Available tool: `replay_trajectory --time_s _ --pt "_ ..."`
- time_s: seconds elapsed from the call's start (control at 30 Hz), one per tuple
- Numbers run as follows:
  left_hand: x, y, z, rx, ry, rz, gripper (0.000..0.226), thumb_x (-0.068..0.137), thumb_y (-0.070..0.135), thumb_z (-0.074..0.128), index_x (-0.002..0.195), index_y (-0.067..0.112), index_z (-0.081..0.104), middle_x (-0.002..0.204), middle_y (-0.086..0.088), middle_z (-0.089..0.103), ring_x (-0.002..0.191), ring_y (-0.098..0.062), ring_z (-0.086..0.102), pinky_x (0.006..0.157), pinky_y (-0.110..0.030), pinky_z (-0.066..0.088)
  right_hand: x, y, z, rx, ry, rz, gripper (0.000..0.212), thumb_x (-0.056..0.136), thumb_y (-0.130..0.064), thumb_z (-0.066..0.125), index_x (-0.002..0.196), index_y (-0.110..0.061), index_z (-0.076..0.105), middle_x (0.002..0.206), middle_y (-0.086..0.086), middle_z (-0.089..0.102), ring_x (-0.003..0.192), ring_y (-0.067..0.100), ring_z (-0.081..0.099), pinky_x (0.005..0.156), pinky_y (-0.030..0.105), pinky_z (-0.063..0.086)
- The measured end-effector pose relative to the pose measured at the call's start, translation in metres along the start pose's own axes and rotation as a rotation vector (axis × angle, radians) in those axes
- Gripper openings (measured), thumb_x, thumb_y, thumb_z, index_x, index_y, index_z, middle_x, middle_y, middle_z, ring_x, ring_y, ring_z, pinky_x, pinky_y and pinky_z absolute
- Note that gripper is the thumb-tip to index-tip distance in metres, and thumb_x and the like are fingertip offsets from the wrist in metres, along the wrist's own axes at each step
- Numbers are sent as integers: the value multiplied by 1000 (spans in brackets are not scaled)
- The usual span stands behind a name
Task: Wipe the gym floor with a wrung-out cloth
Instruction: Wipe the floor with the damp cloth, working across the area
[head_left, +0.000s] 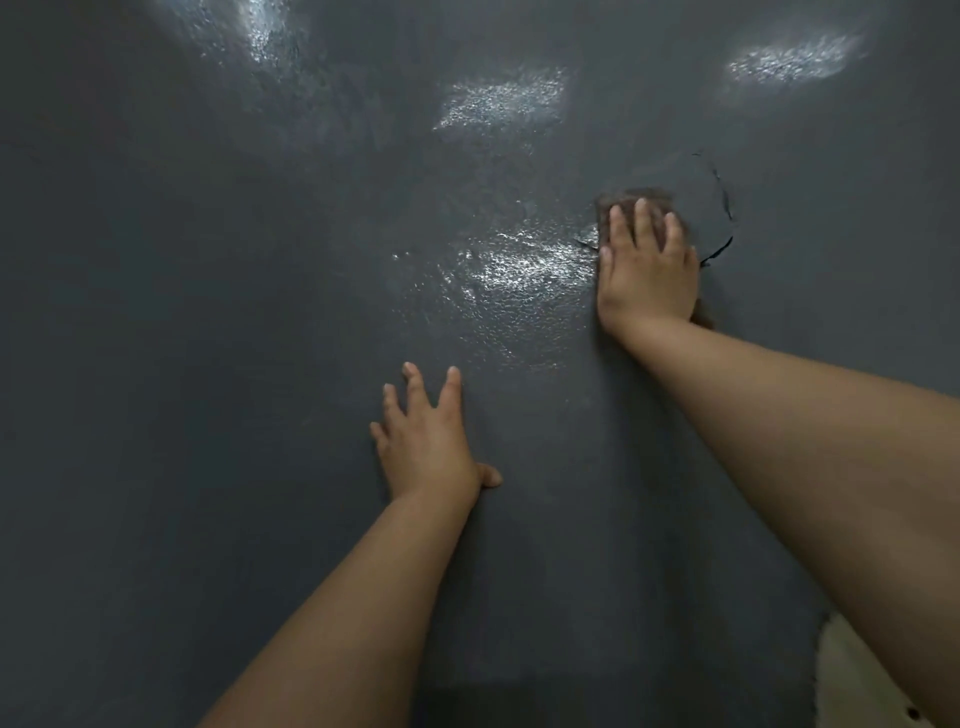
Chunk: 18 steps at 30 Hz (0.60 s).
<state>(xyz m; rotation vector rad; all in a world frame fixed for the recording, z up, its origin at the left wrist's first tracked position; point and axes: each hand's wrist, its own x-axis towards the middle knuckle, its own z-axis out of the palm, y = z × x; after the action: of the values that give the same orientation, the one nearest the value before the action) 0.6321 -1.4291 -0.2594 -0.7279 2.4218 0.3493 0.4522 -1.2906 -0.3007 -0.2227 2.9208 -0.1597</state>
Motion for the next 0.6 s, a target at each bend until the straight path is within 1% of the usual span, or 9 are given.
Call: replay_trajectory --time_s 0.07,0.13,0.3,0.37,0.43,0.47,0.5,0.57,0.6 --pt "0 1 0 -3 -1 -1 116 66 45 81 150 34 2 158 -7 -12 145 -32 -4 116 -47 12 11 -17 1 -2 -6 29 52 102 -35 23 152 -26 12 160 -2 4 146 26 1 116 46 7" --pt "0 0 0 1 0 -1 115 66 45 80 149 34 2 158 -6 -12 145 -32 -4 115 -47 12 20 -37 -1 -18 -37 -32 52 102 -35 22 152 -25 10 160 -2 2 146 26 -1 117 45 5" --pt "-1 -8 -2 36 5 53 110 67 56 75 148 38 3 158 -2 -10 145 -28 1 112 -43 16 7 -98 -1 -76 -162 -406 53 102 -37 23 152 -29 6 160 -4 -1 147 24 -3 116 42 3" --pt "-3 -19 -2 34 53 103 98 72 60 68 149 37 10 159 1 -3 144 -25 7 110 -39 18 -16 -113 4 -104 -192 -547 53 102 -39 25 152 -30 9 160 -4 2 147 22 -1 116 41 4" --pt "-1 -33 0 -94 192 152 71 85 46 61 146 28 29 157 2 19 139 -23 23 107 -34 22 -42 -115 11 -107 -216 -648 52 101 -39 26 151 -30 14 159 -4 7 147 22 4 116 41 6" --pt "1 -39 0 -201 269 163 57 89 32 60 141 20 40 151 -2 34 132 -25 34 105 -34 27 -56 -112 14 -85 -214 -682 51 100 -39 28 150 -29 22 158 -2 15 146 23 11 116 42 10" --pt "3 -43 -1 -296 333 160 47 89 18 59 134 13 50 140 -7 48 124 -30 44 102 -36 32 -71 -107 18 -55 -181 -709 50 98 -39 29 146 -27 34 154 0 28 143 26 24 114 45 19" --pt "6 -48 -1 -409 407 140 39 84 -1 56 122 4 59 122 -14 61 111 -35 52 97 -40 39 -98 -90 25 -3 -139 -717 49 90 -36 32 130 -22 58 137 4 54 126 30 50 102 49 39" --pt "7 -49 0 -412 409 135 38 82 -5 55 119 2 61 121 -15 61 111 -36 52 97 -40 39 -107 -79 29 0 -116 -703 49 88 -35 34 125 -21 62 132 4 59 121 30 55 97 49 43"
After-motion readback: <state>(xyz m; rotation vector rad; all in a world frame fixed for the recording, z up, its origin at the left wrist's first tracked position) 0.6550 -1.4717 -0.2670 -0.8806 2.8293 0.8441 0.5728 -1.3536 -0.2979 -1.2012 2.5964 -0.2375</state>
